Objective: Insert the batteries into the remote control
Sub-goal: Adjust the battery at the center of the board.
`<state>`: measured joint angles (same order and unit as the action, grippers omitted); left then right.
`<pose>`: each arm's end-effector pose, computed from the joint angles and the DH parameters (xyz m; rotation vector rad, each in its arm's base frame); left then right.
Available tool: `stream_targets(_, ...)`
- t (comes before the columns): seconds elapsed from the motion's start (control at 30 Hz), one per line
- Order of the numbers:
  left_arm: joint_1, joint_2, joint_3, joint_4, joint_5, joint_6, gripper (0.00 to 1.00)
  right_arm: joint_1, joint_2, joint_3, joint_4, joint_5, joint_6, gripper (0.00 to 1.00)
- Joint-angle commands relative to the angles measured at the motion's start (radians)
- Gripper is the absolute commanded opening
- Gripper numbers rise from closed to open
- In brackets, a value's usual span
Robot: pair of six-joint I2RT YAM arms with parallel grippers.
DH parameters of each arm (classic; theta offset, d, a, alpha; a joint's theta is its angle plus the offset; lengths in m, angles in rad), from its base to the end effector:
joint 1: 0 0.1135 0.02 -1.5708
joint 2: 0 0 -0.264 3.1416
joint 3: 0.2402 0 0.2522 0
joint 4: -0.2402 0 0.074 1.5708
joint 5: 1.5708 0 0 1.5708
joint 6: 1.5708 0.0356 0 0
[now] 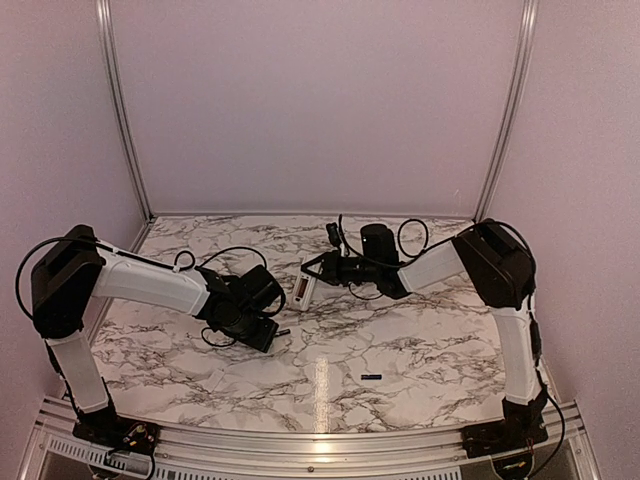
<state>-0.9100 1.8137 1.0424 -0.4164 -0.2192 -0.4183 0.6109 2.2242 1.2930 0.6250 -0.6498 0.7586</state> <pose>0.2158 -0.2650 0.1411 0.6025 2.6384 -0.0890 0.3746 0.2886 0.1315 -0.3548 2.0910 1.4914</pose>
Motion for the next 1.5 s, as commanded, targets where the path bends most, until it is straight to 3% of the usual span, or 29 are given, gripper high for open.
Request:
stream_targets(0.0,-0.002,0.022,-0.013,0.032,-0.028,-0.016,0.61,0.034,0.042,0.048,0.015,0.019,-0.009,0.00)
stream_targets(0.63,0.056,0.025,-0.009,0.077,-0.048,-0.001,0.61,0.055,0.033,-0.047,0.011,-0.022,-0.016,0.00)
stream_targets(0.9,0.043,-0.075,-0.094,0.078,0.063,0.038,0.66,0.055,0.044,-0.043,0.015,-0.030,-0.014,0.00)
stream_targets(1.47,0.046,0.047,-0.043,0.159,0.041,-0.015,0.66,0.075,0.038,-0.067,0.018,-0.051,-0.007,0.00)
